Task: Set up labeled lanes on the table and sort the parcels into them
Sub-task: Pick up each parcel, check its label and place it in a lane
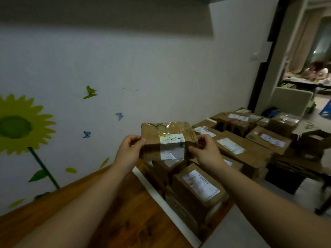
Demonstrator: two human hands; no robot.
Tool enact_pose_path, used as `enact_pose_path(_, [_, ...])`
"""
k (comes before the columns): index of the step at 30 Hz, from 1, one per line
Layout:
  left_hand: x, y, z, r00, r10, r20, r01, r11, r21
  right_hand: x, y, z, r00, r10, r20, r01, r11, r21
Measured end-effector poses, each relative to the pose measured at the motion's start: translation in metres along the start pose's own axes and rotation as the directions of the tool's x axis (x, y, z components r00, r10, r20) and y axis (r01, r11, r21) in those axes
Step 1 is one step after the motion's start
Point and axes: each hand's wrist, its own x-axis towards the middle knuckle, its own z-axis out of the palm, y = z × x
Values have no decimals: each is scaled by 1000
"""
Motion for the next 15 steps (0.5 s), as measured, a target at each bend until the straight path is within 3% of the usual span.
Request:
enact_pose_path(6, [-8,13,96,995,-2,102,-2,999,36,8,20,-96,999,-2,-47,0,999,-45])
enact_pose_path(15, [-26,15,310,983,-40,178,18,993,121,42,71,-289,988,36,-149,-37,999,1])
